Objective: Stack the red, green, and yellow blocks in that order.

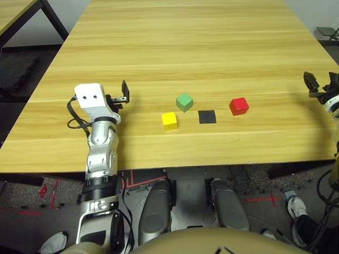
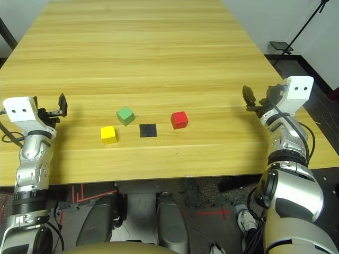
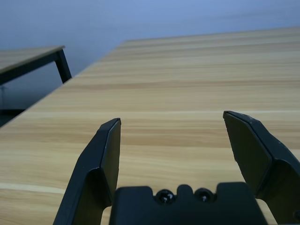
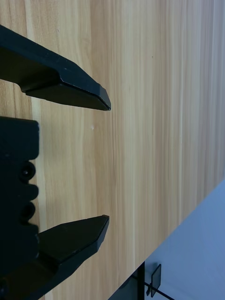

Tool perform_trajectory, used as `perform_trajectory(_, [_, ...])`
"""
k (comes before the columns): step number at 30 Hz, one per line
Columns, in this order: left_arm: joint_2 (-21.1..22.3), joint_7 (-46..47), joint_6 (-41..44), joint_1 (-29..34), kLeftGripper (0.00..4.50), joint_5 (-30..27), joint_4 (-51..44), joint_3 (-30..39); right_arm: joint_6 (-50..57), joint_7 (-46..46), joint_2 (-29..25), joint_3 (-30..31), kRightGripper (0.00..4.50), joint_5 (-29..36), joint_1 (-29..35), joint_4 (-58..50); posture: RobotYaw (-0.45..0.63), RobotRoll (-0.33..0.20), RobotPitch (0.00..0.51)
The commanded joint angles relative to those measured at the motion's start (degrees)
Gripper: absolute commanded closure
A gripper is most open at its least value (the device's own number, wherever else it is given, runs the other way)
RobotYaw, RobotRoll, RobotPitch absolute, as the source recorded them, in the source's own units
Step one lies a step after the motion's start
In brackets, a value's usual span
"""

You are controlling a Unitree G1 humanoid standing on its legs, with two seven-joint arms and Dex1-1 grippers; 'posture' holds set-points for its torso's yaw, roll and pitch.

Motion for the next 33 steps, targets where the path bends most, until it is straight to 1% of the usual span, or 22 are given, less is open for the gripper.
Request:
perform_trajectory(1, [0.16,-0.62,-1.17,0.74,0.04,0.69,4.65,-0.43,0.97,-0.16,-0.98,-0.3,0.0,-0.23,-0.12,0.93,0.16,-0.148,0.152])
perform_trajectory(2, [0.41,-1.63,-1.22,1.13,0.04,0.83,6.55,-1.04,0.78,-0.3,-1.22,-0.22,0.0,-0.43,0.2,1.03,0.15,-0.147,0.147])
perform_trajectory(4, [0.68,-3.76,-0.77,2.0,0.04,-0.04,6.57,-1.68,0.66,0.28,-1.38,0.04,0.0,-0.63,0.36,0.8,0.15,-0.134,0.153])
perform_trajectory(6, [1.81,-6.7,4.18,3.02,0.04,-3.3,0.43,-1.85,1.64,4.1,-1.79,1.74,0.0,-1.55,-0.76,-0.3,0.14,-0.134,0.168])
perform_trajectory(8, [4.34,-11.08,9.2,3.65,0.04,-6.19,-4.1,-2.3,2.4,9.46,-2.52,4.06,0.0,-2.93,-1.88,-1.43,0.14,-0.135,0.164])
perform_trajectory(9, [6.16,-13.02,11.81,3.88,0.04,-6.68,-5.16,-2.66,2.65,11.83,-2.71,5.04,0.0,-3.37,-2.42,-1.88,0.15,-0.134,0.161])
perform_trajectory(11, [10.86,-17.72,18.09,3.42,0.04,-9.83,-9.19,-2.49,5.3,22.35,-4.03,8.78,0.0,-4.78,-3.78,-4.1,0.17,-0.137,0.151])
perform_trajectory(12, [13.96,-20.66,22.42,2.7,0.04,-12.44,-11.53,-2.3,6.83,28.39,-4.48,11.17,0.0,-5.45,-4.48,-5.93,0.19,-0.148,0.14])
perform_trajectory(13, [16.54,-22.91,24.87,1.4,0.04,-14.47,-13.52,-1.88,8.16,34.0,-4.92,13.57,0.0,-6.15,-5.11,-7.8,0.2,-0.151,0.142])
perform_trajectory(16, [21.06,-27.53,32.18,-3.81,0.04,-21.91,-19.12,-1.68,9.37,48.69,-5.58,20.64,0.0,-8.63,-6.87,-12.16,0.22,-0.145,0.134])
perform_trajectory(18, [23.41,-30.73,36.43,-6.46,0.04,-25.53,-22.8,-3.55,9.41,54.95,-5.35,24.87,0.0,-9.6,-8.76,-13.54,0.24,-0.144,0.129])
perform_trajectory(20, [26.05,-34.52,40.91,-8.42,0.04,-28.79,-25.53,-5.94,9.16,57.33,-4.36,30.13,0.0,-9.87,-11.09,-14.19,0.25,-0.146,0.132])
perform_trajectory(22, [28.05,-38.01,43.46,-10.07,0.04,-30.34,-27.23,-8.97,7.08,57.58,-2.81,35.45,0.0,-9.98,-13.54,-13.08,0.29,-0.145,0.127])
perform_trajectory(24, [28.76,-39.6,45.15,-11.52,0.04,-31.11,-27.41,-10.65,4.57,57.58,-1.02,38.91,0.0,-10.36,-15.96,-10.97,0.32,-0.154,0.116])
perform_trajectory(26, [28.63,-39.99,46.42,-12.86,0.04,-31.57,-27.51,-11.64,2.85,57.58,0.67,41.29,0.0,-10.73,-18.52,-8.31,0.33,-0.155,0.115])
perform_trajectory(29, [27.92,-39.2,47.7,-13.73,0.04,-31.51,-28.23,-12.91,-1.79,57.58,2.64,44.71,0.0,-14.79,-22.69,-3.97,0.36,-0.164,0.114])
perform_trajectory(33, [27.4,-37.93,48.33,-12.21,0.04,-30.96,-29.85,-13.63,-5.41,57.58,4.82,47.92,0.0,-18.58,-26.62,-0.27,0.39,-0.179,0.109])
